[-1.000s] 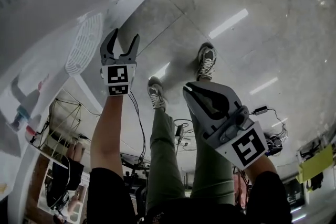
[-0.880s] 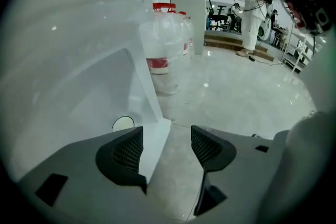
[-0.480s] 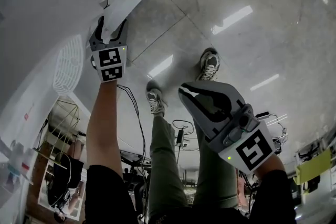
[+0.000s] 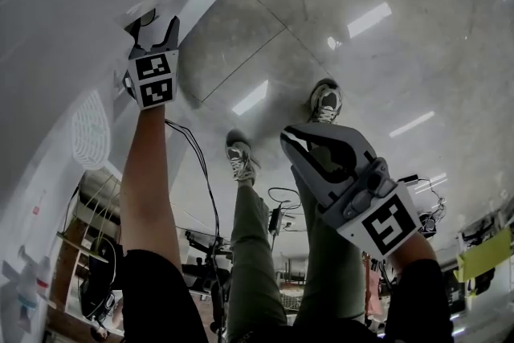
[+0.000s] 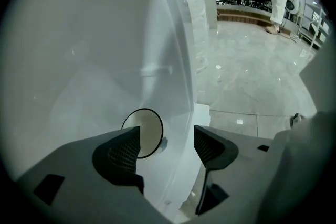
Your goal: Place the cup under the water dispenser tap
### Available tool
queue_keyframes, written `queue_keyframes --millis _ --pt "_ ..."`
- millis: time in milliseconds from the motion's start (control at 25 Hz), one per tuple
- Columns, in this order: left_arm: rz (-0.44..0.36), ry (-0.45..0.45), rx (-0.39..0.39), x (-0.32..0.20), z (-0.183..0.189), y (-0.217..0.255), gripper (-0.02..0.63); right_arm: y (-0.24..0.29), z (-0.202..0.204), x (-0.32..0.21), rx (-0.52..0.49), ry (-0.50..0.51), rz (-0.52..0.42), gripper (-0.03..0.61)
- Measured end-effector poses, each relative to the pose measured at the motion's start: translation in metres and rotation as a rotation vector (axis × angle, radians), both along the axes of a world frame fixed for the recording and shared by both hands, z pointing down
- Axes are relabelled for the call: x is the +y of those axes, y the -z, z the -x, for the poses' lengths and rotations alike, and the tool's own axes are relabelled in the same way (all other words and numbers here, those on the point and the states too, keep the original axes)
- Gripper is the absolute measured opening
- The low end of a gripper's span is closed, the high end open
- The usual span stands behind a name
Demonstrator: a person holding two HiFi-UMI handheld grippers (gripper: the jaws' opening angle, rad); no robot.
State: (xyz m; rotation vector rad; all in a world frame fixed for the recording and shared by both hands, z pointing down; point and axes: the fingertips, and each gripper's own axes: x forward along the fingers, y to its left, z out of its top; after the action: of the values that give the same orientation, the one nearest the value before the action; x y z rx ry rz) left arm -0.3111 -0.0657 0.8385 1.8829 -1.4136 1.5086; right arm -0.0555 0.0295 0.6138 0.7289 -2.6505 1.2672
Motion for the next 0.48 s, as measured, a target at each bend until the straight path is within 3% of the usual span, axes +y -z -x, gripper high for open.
queue_keyframes --millis 320,480 --pt "0.116 -0.077 -0.088 -0.005 0.006 -0.024 0.3 -0.017 -0.003 -0.003 0.014 -0.007 0.017 0.046" --pt "0.136 -0.119 -0.143 -0.005 0.007 -0.027 0.096 -0.022 -0.009 -0.002 0.028 -0.014 0.024 0.045"
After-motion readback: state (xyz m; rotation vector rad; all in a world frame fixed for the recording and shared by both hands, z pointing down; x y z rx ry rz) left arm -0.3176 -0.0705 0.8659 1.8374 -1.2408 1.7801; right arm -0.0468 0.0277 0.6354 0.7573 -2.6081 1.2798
